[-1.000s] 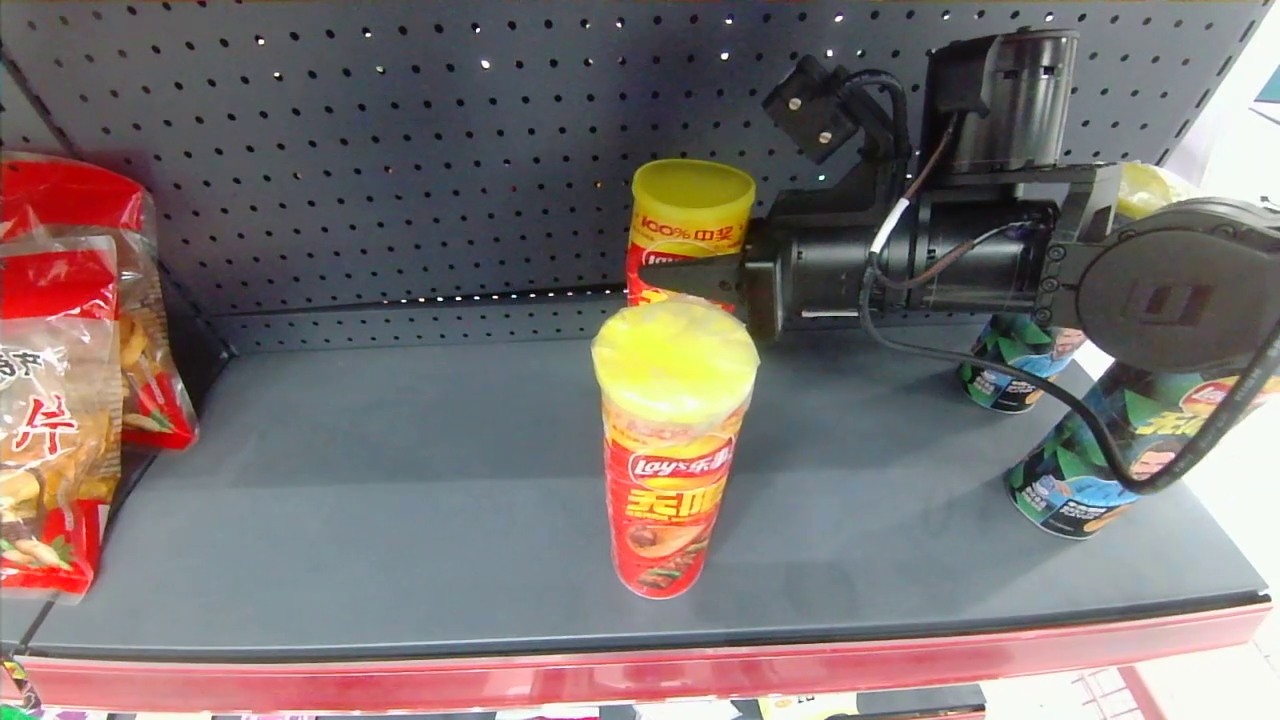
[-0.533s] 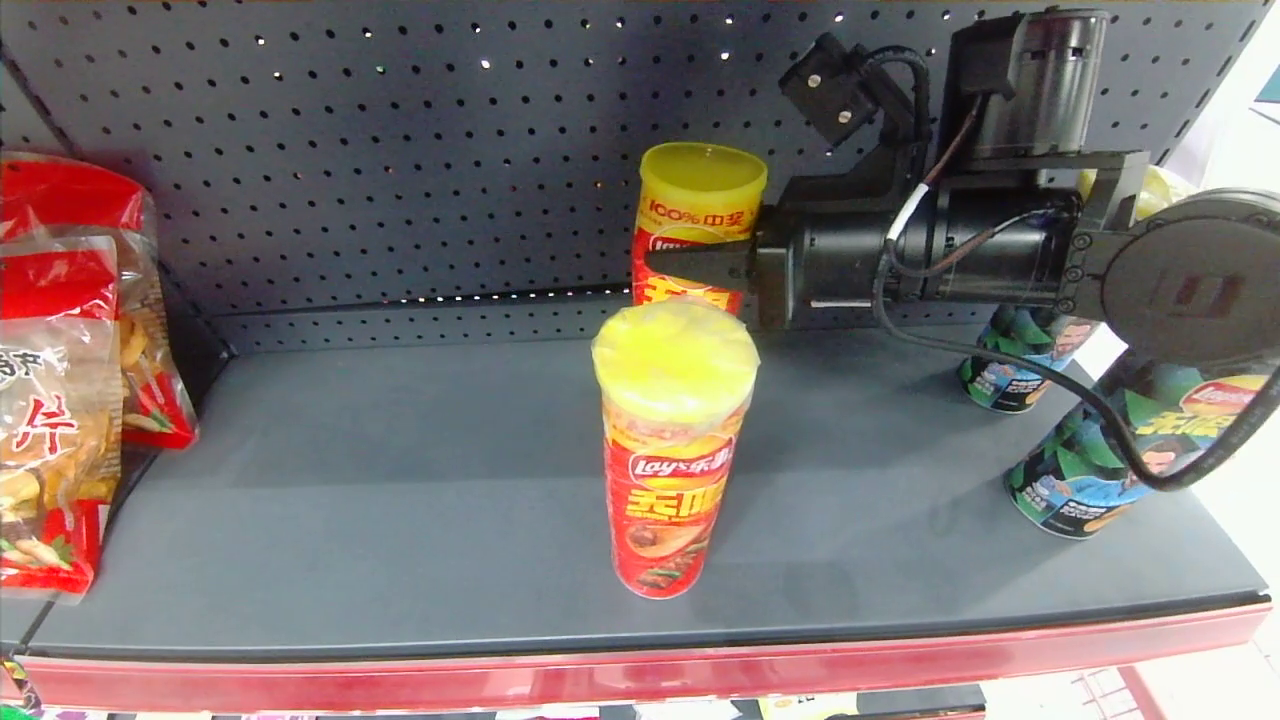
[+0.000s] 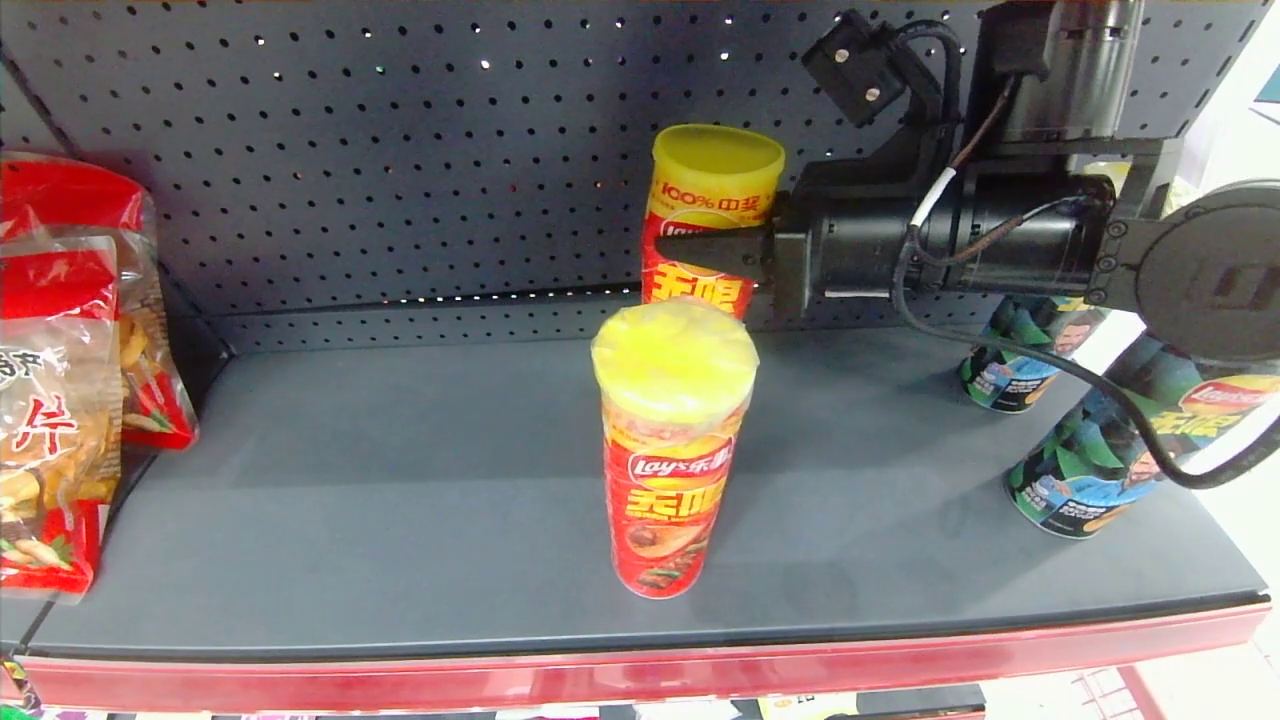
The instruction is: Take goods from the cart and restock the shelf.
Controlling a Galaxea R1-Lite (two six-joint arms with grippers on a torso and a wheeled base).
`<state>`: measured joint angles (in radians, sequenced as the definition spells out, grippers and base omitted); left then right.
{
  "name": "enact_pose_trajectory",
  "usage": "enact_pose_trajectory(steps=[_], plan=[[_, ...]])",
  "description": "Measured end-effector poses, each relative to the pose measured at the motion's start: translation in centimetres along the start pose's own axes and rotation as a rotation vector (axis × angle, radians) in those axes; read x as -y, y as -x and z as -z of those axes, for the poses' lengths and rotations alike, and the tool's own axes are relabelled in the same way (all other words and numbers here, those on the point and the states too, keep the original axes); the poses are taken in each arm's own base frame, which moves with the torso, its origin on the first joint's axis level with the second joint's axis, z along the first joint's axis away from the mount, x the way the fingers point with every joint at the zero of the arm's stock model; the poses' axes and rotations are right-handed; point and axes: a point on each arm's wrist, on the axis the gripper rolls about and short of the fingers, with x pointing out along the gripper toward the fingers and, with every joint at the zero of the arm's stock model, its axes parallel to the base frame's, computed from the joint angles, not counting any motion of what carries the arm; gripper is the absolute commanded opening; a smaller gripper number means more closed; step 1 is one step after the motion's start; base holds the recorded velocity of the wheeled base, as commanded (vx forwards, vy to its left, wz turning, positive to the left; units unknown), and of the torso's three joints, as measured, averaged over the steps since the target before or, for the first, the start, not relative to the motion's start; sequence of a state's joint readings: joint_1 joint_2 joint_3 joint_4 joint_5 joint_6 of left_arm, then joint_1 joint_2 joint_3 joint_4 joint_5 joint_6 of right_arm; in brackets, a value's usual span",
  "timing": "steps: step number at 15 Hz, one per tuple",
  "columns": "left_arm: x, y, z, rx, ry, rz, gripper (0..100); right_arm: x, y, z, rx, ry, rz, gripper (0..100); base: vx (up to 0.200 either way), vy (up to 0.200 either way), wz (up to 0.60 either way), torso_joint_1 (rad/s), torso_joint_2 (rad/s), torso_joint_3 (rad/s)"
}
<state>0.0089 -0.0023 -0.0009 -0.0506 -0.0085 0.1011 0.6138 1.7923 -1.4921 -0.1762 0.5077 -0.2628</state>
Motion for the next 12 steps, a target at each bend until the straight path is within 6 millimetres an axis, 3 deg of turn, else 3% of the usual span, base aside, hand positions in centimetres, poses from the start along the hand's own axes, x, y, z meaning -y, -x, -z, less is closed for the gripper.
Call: enact_pose_trajectory(steps=[2,6,12], plan=[[0.04,0.0,0.07,-0.005,-0.099,0.015,100,0.08,0.1,-0.06,0.001,-0.001,0.003,0,0.0,0.0,0.0,0.0,0.0,0.0],[0.22,0.07,0.13,-0.015,-0.088,0.097,100,0.6,0.47,-0.2,0.007,0.004,0.019,0,0.0,0.0,0.0,0.0,0.0,0.0],[-0.05,0.03,0.62,-0.065,0.135,-0.044,100,0.9,0.62,-0.15,0.006,0.004,0.027,0,0.0,0.0,0.0,0.0,0.0,0.0]])
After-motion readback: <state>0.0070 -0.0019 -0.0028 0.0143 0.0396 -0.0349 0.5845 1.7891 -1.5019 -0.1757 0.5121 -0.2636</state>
